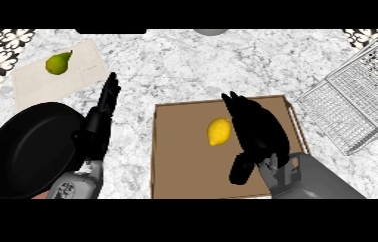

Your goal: Pick the lemon from the tray and place it in the tiered basket

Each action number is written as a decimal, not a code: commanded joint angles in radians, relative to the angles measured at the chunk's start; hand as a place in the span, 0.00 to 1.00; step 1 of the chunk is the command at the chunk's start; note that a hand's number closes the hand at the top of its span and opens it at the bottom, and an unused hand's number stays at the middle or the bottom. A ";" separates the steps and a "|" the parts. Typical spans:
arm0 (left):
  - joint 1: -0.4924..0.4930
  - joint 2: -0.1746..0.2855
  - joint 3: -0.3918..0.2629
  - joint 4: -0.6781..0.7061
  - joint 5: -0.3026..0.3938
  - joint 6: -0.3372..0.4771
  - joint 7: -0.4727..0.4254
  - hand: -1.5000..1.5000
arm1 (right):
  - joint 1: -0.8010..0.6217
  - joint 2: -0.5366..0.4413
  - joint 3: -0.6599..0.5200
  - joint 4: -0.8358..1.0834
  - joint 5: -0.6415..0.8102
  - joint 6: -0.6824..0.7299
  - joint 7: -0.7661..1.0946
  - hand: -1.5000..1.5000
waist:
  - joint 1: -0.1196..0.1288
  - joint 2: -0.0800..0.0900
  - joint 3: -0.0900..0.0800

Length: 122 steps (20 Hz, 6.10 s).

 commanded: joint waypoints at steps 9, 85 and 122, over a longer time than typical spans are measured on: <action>-0.009 -0.027 0.015 -0.026 -0.030 -0.007 0.037 0.50 | 0.060 0.110 -0.069 0.086 0.097 0.069 0.022 0.00 | 0.000 0.001 0.000; 0.059 -0.051 0.143 -0.070 -0.051 -0.105 0.023 0.50 | 0.905 -0.906 -1.224 -0.072 -0.286 -0.105 -1.334 1.00 | -0.055 -0.011 -0.001; -0.019 -0.107 0.099 0.044 -0.106 -0.099 -0.028 0.50 | 0.052 -0.674 -0.868 0.665 -0.271 0.144 -1.213 0.00 | 0.022 0.007 0.000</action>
